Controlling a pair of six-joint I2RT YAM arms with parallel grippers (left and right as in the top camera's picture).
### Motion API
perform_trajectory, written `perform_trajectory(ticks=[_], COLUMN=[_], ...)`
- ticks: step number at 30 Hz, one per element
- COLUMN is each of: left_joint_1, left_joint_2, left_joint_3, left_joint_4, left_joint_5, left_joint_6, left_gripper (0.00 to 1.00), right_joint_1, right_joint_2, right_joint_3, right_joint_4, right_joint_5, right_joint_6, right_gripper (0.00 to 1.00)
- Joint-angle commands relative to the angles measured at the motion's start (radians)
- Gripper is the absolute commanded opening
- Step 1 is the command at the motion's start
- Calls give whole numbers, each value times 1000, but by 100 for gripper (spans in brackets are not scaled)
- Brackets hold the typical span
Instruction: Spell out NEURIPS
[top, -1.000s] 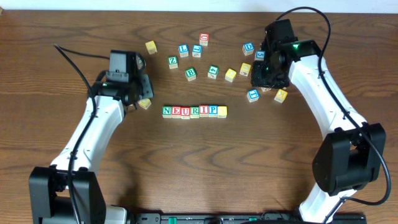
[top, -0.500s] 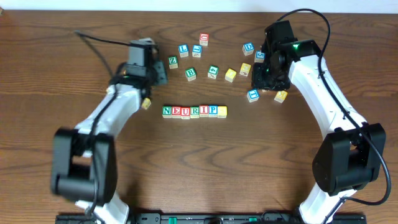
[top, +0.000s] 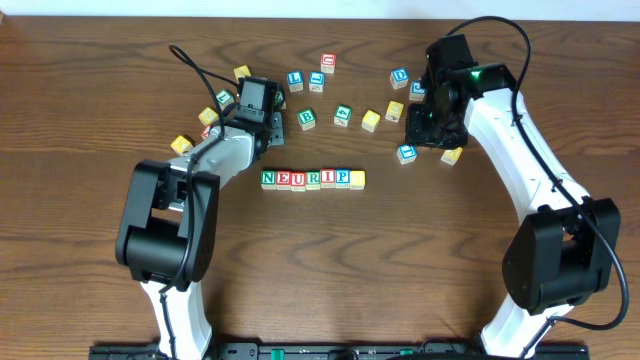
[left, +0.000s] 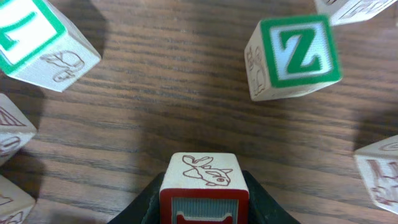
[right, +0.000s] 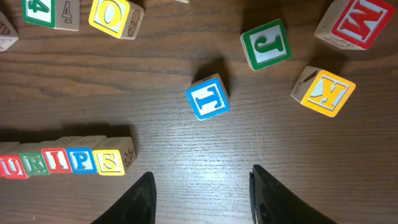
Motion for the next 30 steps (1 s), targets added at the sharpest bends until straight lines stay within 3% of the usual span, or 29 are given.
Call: perform_trajectory(ticks=[1, 9, 16, 30], left_joint_1=[3, 3, 3, 60], left_joint_2=[34, 53, 53, 53], left_joint_3=[28, 28, 28, 28], left_joint_4=[5, 14, 27, 40], left_joint_5=[-23, -20, -21, -24], left_joint_6=[-6, -13, -13, 2], left_gripper=[32, 32, 48, 48], right_joint_1=[-2, -2, -2, -2], right_joint_2=[-17, -17, -17, -17], right_joint_3=[15, 15, 15, 15], right_joint_4=[-4, -3, -3, -3], right_joint_5=[9, 10, 13, 20], right_joint_6=[-11, -11, -11, -11], right_gripper=[45, 45, 45, 45])
